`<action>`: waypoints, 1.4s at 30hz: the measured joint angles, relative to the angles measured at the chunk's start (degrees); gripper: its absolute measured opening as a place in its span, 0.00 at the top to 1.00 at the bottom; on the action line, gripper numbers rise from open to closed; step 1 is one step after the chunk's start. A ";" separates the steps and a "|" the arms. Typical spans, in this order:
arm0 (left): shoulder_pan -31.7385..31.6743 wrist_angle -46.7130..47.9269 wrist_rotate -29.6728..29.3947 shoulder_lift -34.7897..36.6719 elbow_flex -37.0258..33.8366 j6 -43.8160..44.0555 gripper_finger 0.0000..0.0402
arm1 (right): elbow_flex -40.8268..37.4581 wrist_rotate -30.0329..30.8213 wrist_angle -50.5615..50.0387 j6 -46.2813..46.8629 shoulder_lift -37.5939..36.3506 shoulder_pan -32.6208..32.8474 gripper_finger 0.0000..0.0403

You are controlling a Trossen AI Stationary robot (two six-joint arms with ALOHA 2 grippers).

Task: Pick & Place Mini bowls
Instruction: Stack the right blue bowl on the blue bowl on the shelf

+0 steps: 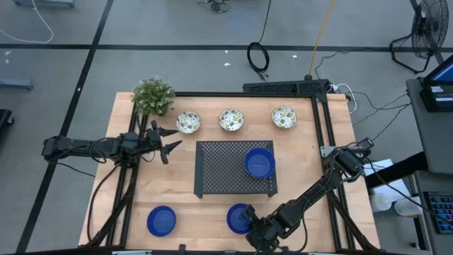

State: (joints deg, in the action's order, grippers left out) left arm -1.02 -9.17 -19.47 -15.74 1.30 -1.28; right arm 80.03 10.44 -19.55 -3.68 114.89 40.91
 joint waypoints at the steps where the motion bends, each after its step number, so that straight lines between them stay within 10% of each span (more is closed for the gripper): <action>1: -0.02 -0.01 -0.01 0.01 0.00 0.00 0.43 | 0.00 0.00 0.00 0.00 0.00 0.01 1.00; 42: 0.00 -0.02 -0.01 0.01 0.00 0.00 0.43 | 0.00 -0.02 -0.13 1.75 -7.82 0.07 1.00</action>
State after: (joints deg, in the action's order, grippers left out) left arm -1.02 -9.19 -19.48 -15.73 1.30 -1.28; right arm 80.03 10.41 -19.68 -1.93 107.08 40.97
